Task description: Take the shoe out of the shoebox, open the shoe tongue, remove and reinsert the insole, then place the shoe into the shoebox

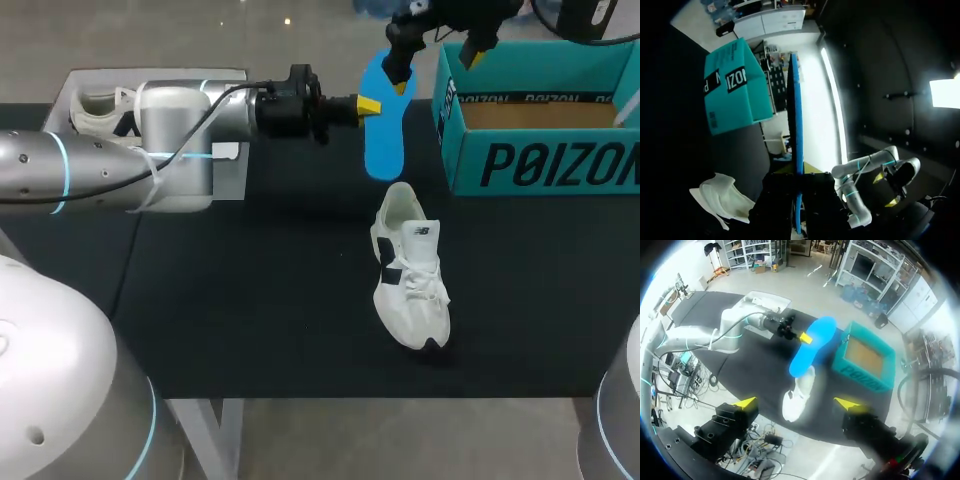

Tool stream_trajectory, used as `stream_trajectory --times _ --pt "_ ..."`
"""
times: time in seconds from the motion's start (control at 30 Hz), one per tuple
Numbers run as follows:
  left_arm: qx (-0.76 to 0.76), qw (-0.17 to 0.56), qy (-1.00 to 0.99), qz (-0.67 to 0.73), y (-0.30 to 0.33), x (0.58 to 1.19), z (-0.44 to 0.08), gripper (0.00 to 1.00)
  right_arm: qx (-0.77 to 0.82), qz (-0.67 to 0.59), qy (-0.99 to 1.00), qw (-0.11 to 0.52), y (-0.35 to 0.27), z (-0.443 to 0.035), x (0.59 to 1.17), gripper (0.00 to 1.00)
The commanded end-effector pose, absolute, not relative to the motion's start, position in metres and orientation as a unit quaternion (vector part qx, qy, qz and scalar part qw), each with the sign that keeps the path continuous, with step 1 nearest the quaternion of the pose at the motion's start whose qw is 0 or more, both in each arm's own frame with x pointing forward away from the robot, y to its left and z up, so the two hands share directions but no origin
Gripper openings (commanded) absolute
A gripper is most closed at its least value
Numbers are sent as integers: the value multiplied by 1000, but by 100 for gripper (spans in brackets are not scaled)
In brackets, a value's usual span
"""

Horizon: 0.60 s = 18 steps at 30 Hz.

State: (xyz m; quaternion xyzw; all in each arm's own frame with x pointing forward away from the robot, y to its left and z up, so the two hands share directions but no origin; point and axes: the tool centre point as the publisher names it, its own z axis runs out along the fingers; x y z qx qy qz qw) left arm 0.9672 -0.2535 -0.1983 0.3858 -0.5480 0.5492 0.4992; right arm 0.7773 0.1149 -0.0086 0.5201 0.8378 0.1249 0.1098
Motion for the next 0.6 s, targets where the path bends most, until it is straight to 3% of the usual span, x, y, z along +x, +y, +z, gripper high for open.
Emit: stream_trajectory --times 0.03,0.6 --pt "387 498 -548 549 -254 967 -198 0 531 100 835 101 120 -8 783 100" --pt "387 498 -548 549 -254 967 -198 0 557 98 819 94 98 -11 778 100"
